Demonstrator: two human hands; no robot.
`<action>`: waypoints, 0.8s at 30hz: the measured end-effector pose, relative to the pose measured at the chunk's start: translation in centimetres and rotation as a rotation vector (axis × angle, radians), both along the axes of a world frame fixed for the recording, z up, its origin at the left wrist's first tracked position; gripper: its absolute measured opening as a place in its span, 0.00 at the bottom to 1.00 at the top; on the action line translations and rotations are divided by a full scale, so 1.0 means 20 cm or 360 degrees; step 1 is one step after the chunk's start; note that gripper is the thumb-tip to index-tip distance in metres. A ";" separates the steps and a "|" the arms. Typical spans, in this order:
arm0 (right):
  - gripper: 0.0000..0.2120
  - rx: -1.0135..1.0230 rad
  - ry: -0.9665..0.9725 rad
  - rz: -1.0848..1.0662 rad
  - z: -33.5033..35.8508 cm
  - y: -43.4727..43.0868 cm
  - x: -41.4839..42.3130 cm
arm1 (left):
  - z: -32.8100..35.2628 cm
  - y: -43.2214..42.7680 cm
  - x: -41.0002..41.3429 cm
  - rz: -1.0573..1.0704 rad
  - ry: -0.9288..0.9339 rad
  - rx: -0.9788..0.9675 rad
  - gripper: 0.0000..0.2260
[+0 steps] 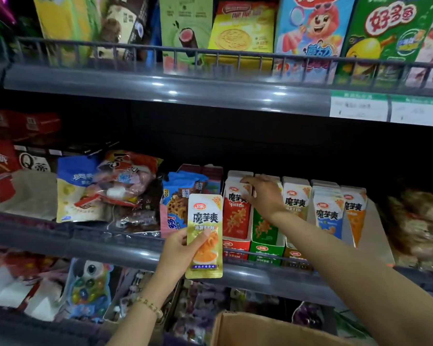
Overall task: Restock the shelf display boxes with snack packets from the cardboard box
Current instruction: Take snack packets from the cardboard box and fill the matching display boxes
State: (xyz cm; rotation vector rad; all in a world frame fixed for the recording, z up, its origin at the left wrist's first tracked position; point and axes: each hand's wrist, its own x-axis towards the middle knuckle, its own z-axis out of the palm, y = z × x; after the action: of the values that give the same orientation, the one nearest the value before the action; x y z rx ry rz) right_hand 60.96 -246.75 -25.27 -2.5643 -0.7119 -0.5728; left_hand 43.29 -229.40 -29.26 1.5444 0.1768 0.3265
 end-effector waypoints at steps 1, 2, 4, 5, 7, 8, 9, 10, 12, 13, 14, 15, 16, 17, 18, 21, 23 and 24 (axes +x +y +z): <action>0.18 -0.0001 0.0005 -0.0006 0.00 -0.01 0.00 | 0.01 -0.01 0.00 -0.0020 -0.0005 0.0011 0.03; 0.19 0.0007 0.0002 -0.0016 0.00 -0.02 -0.01 | 0.01 -0.03 0.00 -0.0038 -0.0012 0.0027 0.03; 0.19 0.0169 0.0014 -0.0002 0.03 -0.03 -0.06 | 0.03 -0.06 0.00 -0.0074 -0.0029 0.0061 0.03; 0.18 0.0341 0.0060 0.0047 0.06 -0.05 -0.11 | 0.03 -0.08 0.00 -0.0094 -0.0034 0.0073 0.03; 0.15 0.0689 0.0286 0.0258 0.12 -0.09 -0.23 | 0.04 -0.12 0.01 -0.0137 -0.0047 0.0089 0.03; 0.15 0.0744 0.0417 0.0391 0.14 -0.12 -0.29 | 0.05 -0.15 0.02 -0.0158 -0.0061 0.0109 0.03; 0.16 0.0720 0.0538 0.0512 0.15 -0.16 -0.34 | 0.06 -0.18 0.03 -0.0183 -0.0080 0.0136 0.03; 0.18 0.0673 0.0649 0.0608 0.15 -0.20 -0.38 | 0.06 -0.21 0.04 -0.0205 -0.0100 0.0155 0.03; 0.23 0.0670 0.0844 0.0711 0.15 -0.29 -0.43 | 0.09 -0.30 0.07 -0.0251 -0.0133 0.0196 0.03; 0.24 0.0743 0.0929 0.0710 0.15 -0.34 -0.45 | 0.10 -0.34 0.09 -0.0276 -0.0144 0.0231 0.03; 0.24 0.0830 0.0993 0.0675 0.16 -0.39 -0.46 | 0.11 -0.39 0.11 -0.0302 -0.0154 0.0267 0.03; 0.25 0.0894 0.1021 0.0625 0.17 -0.43 -0.46 | 0.12 -0.44 0.13 -0.0328 -0.0163 0.0295 0.04; 0.25 0.0931 0.1016 0.0571 0.19 -0.48 -0.46 | 0.14 -0.48 0.15 -0.0360 -0.0171 0.0307 0.04; 0.25 0.0945 0.0980 0.0524 0.20 -0.53 -0.45 | 0.15 -0.52 0.17 -0.0397 -0.0182 0.0316 0.05; 0.25 0.0958 0.0934 0.0480 0.21 -0.58 -0.44 | 0.16 -0.56 0.19 -0.0431 -0.0196 0.0341 0.06; 0.23 0.1148 0.0737 0.0307 0.25 -0.73 -0.36 | 0.17 -0.63 0.27 -0.0426 -0.0208 0.0670 0.12; 0.21 0.1370 0.0617 0.0173 0.26 -0.83 -0.28 | 0.16 -0.65 0.32 -0.0347 -0.0188 0.0993 0.11; 0.21 0.1454 0.0575 0.0138 0.27 -0.86 -0.24 | 0.15 -0.66 0.35 -0.0327 -0.0174 0.1117 0.11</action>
State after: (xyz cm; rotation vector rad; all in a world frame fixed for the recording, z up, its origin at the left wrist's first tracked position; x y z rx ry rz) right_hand 56.25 -263.86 -19.86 -1.6996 -0.3130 -0.2851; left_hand 50.23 -242.59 -26.26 2.2090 -0.2074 0.3249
